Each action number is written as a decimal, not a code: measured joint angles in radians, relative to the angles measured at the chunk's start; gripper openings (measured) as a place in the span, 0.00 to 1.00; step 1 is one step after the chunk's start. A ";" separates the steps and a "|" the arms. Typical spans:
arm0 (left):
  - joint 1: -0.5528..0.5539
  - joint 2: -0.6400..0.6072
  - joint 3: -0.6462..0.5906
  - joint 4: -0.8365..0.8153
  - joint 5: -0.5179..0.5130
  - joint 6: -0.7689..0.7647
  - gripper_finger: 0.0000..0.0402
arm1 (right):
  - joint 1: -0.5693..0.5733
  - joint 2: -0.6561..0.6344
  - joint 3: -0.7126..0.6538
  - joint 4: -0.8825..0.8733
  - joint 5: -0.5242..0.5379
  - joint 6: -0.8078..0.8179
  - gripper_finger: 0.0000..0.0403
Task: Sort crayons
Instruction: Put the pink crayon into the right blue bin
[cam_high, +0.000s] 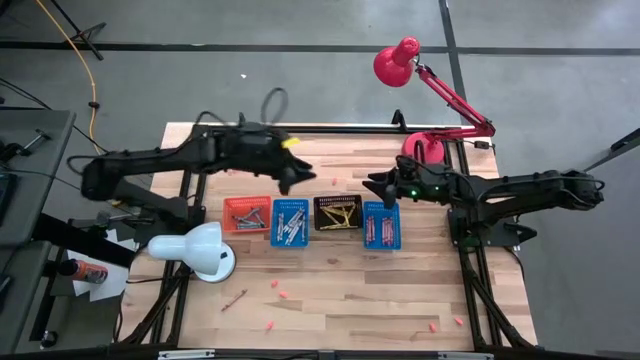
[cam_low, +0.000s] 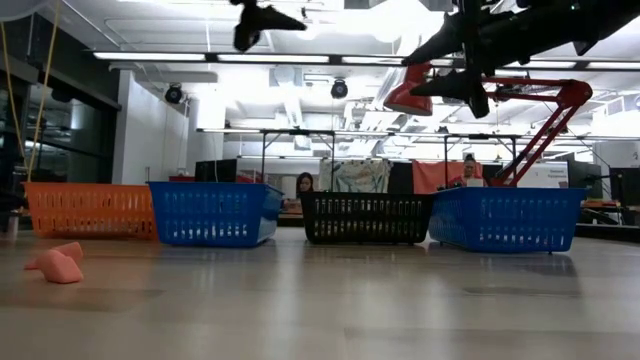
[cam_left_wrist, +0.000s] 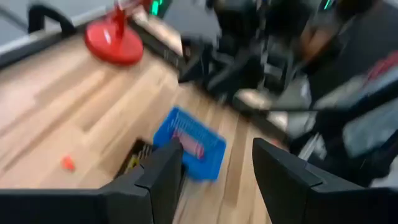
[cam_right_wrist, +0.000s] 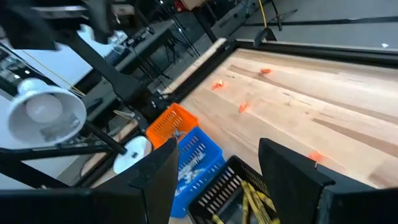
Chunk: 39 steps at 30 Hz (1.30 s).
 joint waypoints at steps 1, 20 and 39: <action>-0.016 0.042 0.061 -0.068 -0.001 0.017 0.45 | 0.000 0.000 0.000 -0.010 -0.001 0.000 0.53; -0.512 0.355 0.531 -0.540 -0.093 0.065 0.45 | 0.000 0.000 0.000 -0.342 -0.106 -0.065 0.53; -0.914 0.543 0.531 -0.778 -0.079 -0.148 0.45 | 0.000 0.000 0.000 -0.332 -0.036 0.007 0.53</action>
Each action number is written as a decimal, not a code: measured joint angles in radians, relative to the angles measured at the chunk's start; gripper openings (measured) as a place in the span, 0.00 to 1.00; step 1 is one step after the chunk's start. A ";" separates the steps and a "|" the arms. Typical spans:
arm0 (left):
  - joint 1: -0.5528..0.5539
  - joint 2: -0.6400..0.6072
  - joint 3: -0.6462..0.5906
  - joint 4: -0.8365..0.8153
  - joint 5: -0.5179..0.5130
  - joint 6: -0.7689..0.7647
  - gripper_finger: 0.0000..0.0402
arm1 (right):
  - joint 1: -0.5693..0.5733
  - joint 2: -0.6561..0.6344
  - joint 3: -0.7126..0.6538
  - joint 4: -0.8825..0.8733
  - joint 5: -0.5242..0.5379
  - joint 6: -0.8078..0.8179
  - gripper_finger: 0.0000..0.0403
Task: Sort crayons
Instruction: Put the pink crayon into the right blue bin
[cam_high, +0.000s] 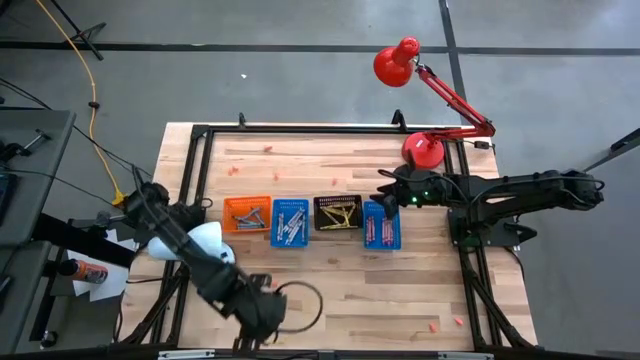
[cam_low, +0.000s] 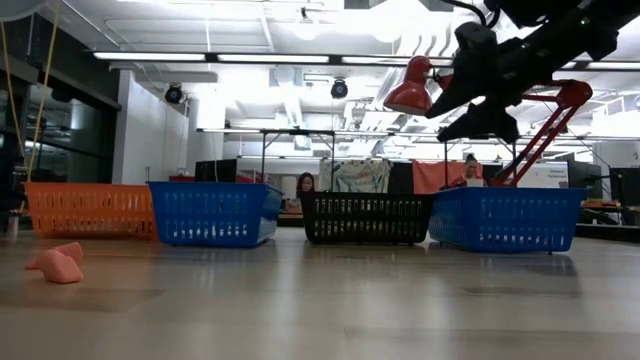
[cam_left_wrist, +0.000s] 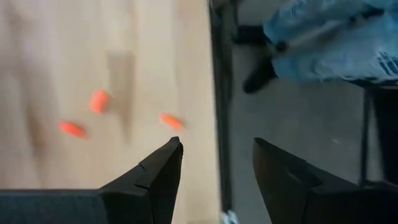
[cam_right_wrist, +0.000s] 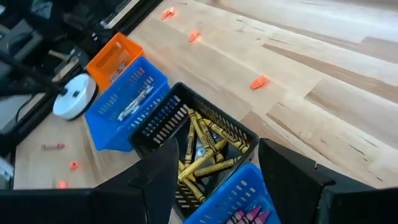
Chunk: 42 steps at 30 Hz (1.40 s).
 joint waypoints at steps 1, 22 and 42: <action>-0.016 0.010 0.000 0.002 0.016 -0.029 0.45 | 0.000 0.000 0.000 0.000 0.009 0.016 0.53; -0.286 0.036 -0.158 0.143 -0.086 -0.905 0.45 | 0.000 0.000 0.000 -0.008 0.068 0.104 0.53; -0.256 0.036 -0.431 0.077 -0.047 -1.141 0.45 | 0.000 0.000 0.000 -0.018 0.069 0.156 0.53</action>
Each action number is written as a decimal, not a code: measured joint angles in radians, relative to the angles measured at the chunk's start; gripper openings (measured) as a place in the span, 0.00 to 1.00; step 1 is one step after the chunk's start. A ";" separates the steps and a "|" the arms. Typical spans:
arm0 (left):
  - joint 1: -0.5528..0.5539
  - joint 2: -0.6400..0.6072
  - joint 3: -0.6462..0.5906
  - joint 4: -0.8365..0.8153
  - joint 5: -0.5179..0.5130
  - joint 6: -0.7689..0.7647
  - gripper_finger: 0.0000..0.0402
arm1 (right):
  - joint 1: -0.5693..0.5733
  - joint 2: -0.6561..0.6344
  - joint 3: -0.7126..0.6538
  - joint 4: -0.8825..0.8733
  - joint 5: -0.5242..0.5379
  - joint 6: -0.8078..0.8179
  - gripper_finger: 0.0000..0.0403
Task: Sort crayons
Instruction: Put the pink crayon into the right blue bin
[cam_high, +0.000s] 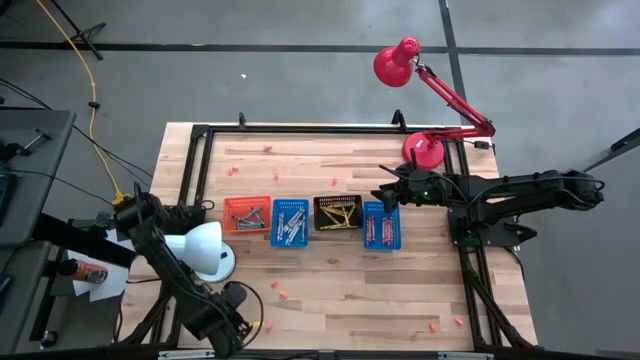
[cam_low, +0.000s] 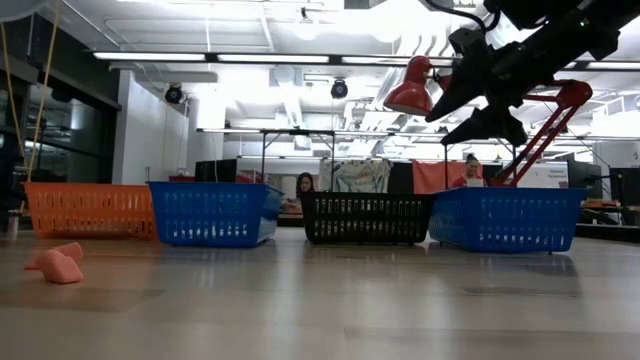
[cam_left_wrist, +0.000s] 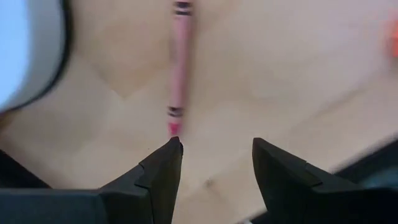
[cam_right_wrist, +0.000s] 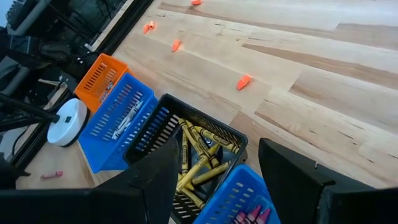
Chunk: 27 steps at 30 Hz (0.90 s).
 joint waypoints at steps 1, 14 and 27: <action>0.002 0.000 -0.014 -0.001 0.000 -0.001 0.45 | 0.000 0.000 0.000 -0.002 0.000 0.001 0.53; 0.005 -0.002 -0.159 0.176 0.005 -0.016 0.45 | 0.000 0.000 0.000 -0.014 0.010 0.022 0.53; 0.010 -0.005 -0.178 0.216 0.006 -0.017 0.36 | 0.000 0.000 0.000 -0.014 0.044 0.052 0.53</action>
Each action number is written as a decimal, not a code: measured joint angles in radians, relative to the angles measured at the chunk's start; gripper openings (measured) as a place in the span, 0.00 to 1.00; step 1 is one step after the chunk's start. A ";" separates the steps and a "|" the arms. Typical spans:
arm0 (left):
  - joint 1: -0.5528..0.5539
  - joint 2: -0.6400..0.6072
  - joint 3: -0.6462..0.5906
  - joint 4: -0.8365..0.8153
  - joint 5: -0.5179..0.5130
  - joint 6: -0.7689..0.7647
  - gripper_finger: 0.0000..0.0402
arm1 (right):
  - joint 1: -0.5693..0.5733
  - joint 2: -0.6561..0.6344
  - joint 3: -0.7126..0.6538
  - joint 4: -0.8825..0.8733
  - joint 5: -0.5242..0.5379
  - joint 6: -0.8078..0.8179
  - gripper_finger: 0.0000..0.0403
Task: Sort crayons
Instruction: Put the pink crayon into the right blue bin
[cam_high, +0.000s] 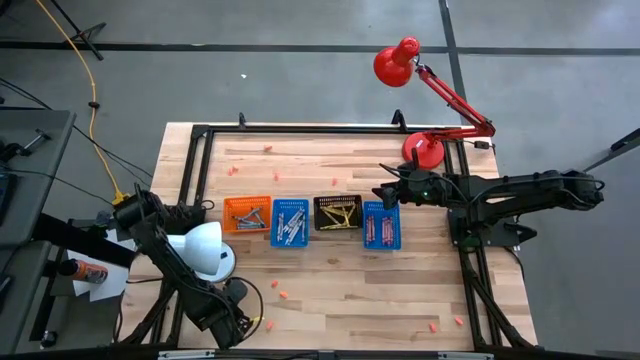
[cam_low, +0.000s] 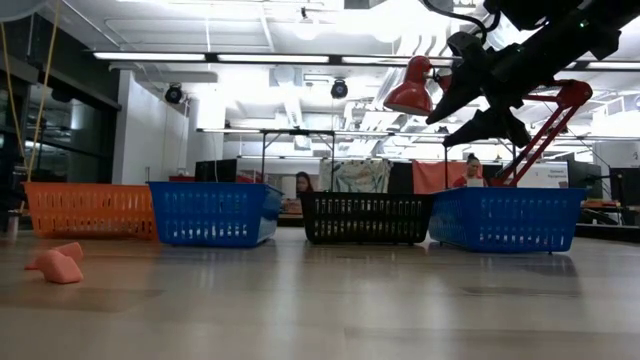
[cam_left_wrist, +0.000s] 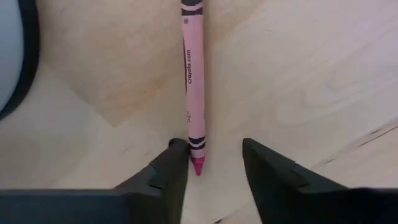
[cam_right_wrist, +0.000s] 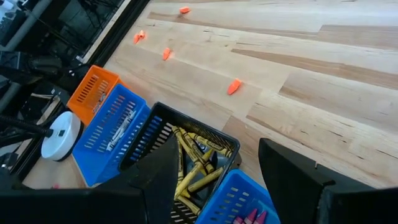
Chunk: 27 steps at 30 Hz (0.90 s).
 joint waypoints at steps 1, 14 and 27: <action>0.000 0.000 0.000 0.002 0.000 0.000 0.33 | 0.000 0.000 0.000 0.000 0.000 0.000 0.53; 0.000 -0.013 -0.002 0.010 -0.017 0.005 0.01 | 0.000 0.000 0.000 0.000 0.000 0.000 0.53; 0.000 -0.020 -0.003 0.012 -0.014 0.038 0.00 | 0.000 0.000 0.000 -0.017 0.007 0.000 0.53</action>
